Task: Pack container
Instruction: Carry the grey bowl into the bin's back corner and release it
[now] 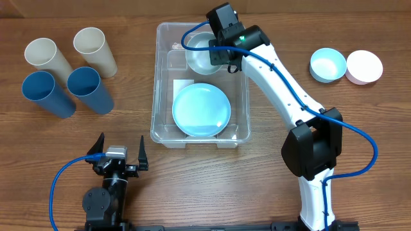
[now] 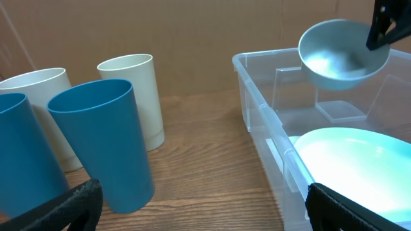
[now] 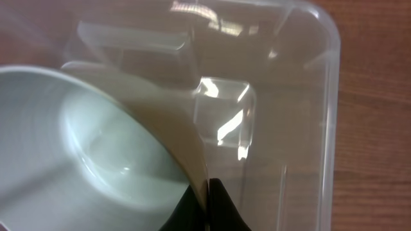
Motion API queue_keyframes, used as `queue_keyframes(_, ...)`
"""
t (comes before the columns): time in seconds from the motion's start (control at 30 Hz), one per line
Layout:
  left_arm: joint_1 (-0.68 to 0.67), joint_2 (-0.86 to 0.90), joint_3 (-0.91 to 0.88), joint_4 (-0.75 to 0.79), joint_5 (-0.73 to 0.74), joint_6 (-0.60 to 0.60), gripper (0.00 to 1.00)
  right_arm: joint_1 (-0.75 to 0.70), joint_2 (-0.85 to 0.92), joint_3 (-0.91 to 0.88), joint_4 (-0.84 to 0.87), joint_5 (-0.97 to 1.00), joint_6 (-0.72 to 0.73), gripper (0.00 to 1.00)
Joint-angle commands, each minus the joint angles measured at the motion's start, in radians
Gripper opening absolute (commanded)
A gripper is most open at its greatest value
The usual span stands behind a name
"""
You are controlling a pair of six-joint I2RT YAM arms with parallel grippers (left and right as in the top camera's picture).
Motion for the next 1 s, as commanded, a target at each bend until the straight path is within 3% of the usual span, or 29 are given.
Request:
queue_keyframes(0.0,0.009,-0.008,-0.003,0.000,0.014,0.002,1.00,-0.004,-0.017,-0.043,0.075,0.087,-0.045,0.04)
queue_keyframes(0.4,0.009,-0.008,-0.003,0.000,0.014,0.002,1.00,-0.037,0.093,-0.063,0.121,0.106,-0.045,0.04)
queue_keyframes(0.47,0.009,-0.008,-0.003,0.000,0.014,0.002,1.00,-0.037,0.094,-0.063,0.130,0.106,-0.045,0.17)
queue_keyframes(0.5,0.009,-0.008,-0.003,0.000,0.014,0.002,1.00,-0.037,0.094,-0.063,0.135,0.106,-0.046,0.30)
queue_keyframes(0.57,0.009,-0.008,-0.003,0.000,0.014,0.002,1.00,-0.037,0.094,-0.063,0.139,0.106,-0.049,0.40)
queue_keyframes(0.77,0.009,-0.008,-0.003,0.000,0.014,0.002,1.00,-0.019,0.093,-0.010,0.104,0.101,-0.094,0.44)
queue_keyframes(0.97,0.009,-0.008,-0.003,0.000,0.014,0.002,1.00,0.013,0.048,0.240,-0.113,0.096,-0.005,0.46)
